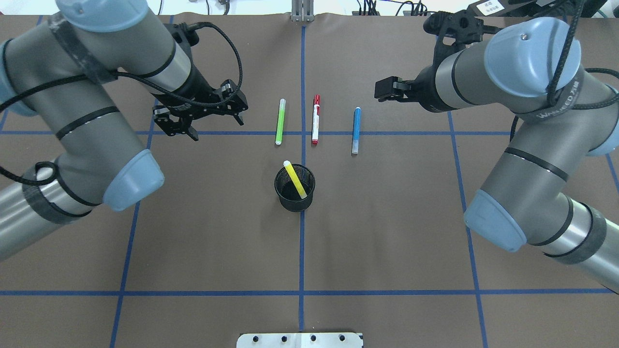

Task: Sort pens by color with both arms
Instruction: 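Move the left gripper over the pen cup while the right arm withdraws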

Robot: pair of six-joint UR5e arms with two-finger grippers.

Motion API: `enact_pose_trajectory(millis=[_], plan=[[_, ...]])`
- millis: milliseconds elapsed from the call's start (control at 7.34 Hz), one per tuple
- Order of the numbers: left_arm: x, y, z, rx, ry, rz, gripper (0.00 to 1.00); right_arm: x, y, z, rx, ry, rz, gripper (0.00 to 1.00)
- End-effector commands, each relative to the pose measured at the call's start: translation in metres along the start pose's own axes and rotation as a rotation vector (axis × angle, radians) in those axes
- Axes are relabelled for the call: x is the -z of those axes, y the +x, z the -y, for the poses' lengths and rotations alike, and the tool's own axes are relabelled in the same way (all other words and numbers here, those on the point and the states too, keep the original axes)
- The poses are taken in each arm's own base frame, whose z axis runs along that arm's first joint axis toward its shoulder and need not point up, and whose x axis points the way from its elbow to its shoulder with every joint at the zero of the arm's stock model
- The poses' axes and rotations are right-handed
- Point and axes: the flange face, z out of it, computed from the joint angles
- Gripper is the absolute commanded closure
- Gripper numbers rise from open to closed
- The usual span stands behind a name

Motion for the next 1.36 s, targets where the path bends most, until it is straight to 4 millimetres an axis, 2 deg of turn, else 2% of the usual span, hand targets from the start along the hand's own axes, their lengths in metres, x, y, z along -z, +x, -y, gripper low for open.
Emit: enact_pose_trajectory(millis=[0,136,272,408,545,817,953,1225], plan=[[-0.034,0.064,0.008,0.024,-0.102,0.041,0.01,-0.007,0.025,-0.002,0.045,-0.023,-0.032,0.02],[-0.045,0.078,0.008,0.025,-0.138,0.048,0.01,-0.009,0.029,-0.003,0.048,-0.017,-0.020,0.02],[-0.063,0.084,0.001,0.011,-0.161,0.064,0.08,-0.013,0.040,-0.007,0.050,-0.014,-0.015,0.02],[-0.062,0.084,0.002,-0.023,-0.198,0.055,0.11,-0.016,0.049,-0.010,0.052,-0.010,-0.006,0.02],[-0.060,0.077,0.018,-0.041,-0.286,0.034,0.12,-0.018,0.053,-0.011,0.052,-0.011,-0.008,0.02],[-0.072,0.075,0.022,-0.032,-0.326,0.033,0.12,-0.019,0.052,-0.012,0.051,-0.011,-0.008,0.02],[-0.085,0.077,0.030,-0.031,-0.324,0.028,0.13,-0.019,0.052,-0.012,0.051,-0.011,-0.008,0.02],[-0.093,0.082,0.027,-0.002,-0.329,0.028,0.24,-0.020,0.054,-0.012,0.050,-0.011,-0.012,0.02]])
